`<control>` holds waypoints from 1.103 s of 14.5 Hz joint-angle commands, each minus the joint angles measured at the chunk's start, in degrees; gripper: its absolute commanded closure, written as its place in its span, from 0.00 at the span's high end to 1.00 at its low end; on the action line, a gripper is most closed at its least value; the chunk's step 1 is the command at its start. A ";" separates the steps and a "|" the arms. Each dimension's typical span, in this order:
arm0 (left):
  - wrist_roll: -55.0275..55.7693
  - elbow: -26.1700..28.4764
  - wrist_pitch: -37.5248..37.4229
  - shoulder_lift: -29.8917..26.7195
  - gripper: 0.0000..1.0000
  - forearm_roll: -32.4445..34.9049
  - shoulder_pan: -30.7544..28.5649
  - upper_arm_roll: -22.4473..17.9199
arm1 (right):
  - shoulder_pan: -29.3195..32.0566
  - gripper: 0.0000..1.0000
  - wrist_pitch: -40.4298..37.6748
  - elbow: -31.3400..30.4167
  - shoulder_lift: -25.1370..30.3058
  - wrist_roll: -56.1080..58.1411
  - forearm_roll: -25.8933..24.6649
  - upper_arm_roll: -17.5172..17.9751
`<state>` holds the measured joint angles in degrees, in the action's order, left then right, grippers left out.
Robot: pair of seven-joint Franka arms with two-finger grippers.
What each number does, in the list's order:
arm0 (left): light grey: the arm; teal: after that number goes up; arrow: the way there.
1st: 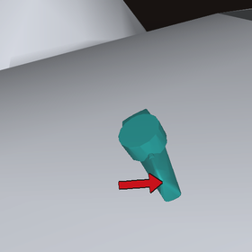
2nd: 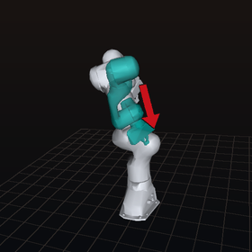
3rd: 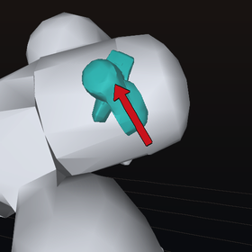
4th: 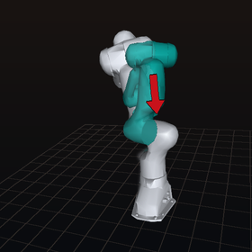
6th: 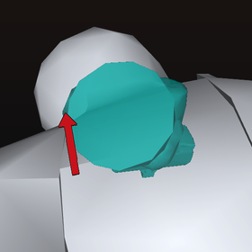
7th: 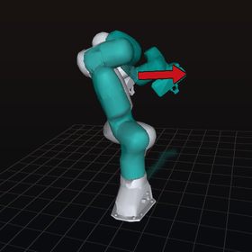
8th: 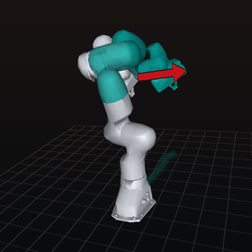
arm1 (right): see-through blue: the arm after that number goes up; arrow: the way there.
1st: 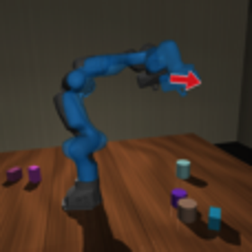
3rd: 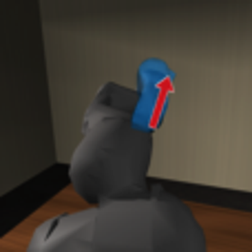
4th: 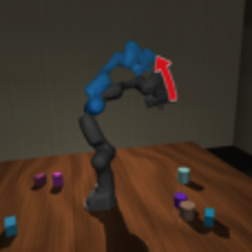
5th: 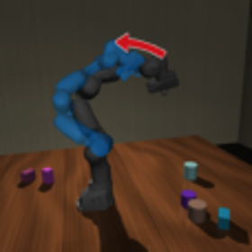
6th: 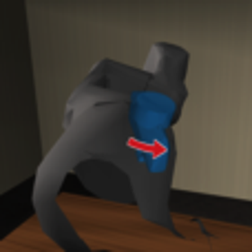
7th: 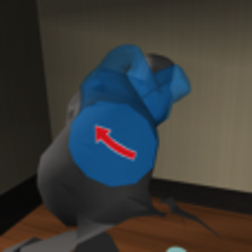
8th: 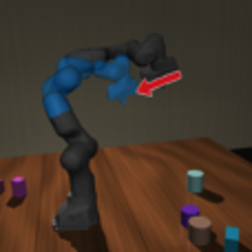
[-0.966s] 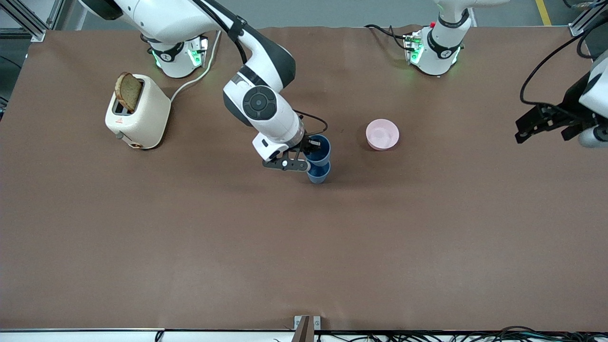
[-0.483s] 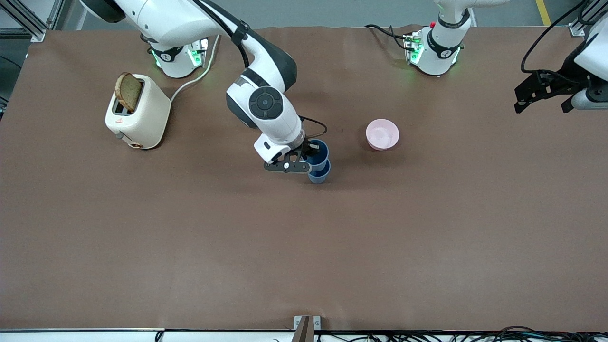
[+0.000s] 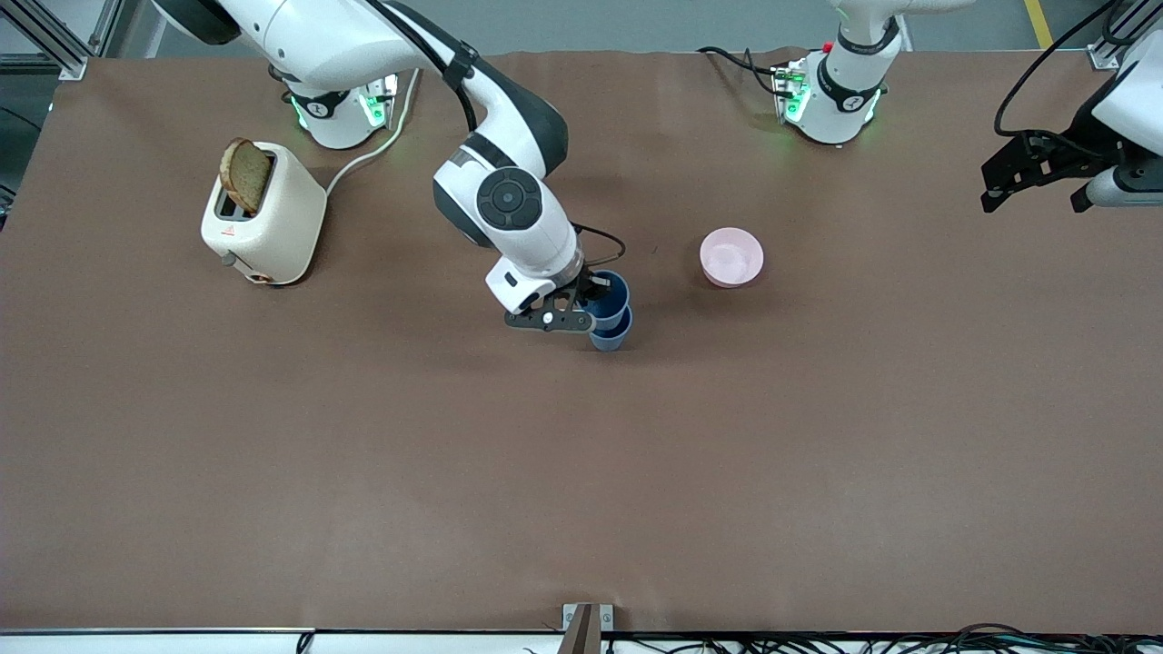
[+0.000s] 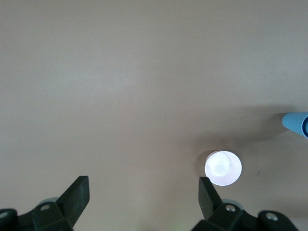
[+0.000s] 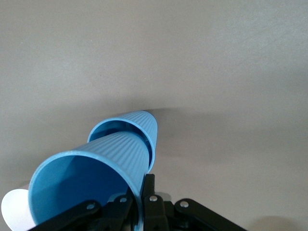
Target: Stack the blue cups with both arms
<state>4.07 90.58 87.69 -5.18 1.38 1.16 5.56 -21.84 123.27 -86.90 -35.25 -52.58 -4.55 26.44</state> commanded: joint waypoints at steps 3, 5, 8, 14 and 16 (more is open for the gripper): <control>-0.91 -1.46 -0.68 0.43 1.00 -0.77 -0.37 0.15 | -0.13 0.80 0.57 0.15 -0.43 -0.68 -1.25 0.11; -0.91 -1.46 -0.68 0.79 1.00 -0.77 -0.37 0.15 | -0.13 1.00 0.48 0.24 -0.34 -0.59 -1.34 0.19; -1.00 -1.46 -0.77 0.79 1.00 -0.94 -0.37 0.15 | 3.10 1.00 -1.79 0.15 5.16 -0.15 -1.16 0.28; -1.00 -1.38 -1.29 0.87 1.00 -1.03 -0.37 0.15 | 19.62 1.00 -24.11 0.15 25.39 11.51 -10.39 -2.95; -1.00 -1.38 -1.29 0.87 1.00 -0.95 -0.37 0.15 | 18.68 1.00 -26.57 -0.81 29.78 20.62 -9.87 -12.94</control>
<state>4.07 90.37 87.52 -4.65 1.37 1.18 5.58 -2.71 97.12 -83.49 -9.79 -38.24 -13.65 20.39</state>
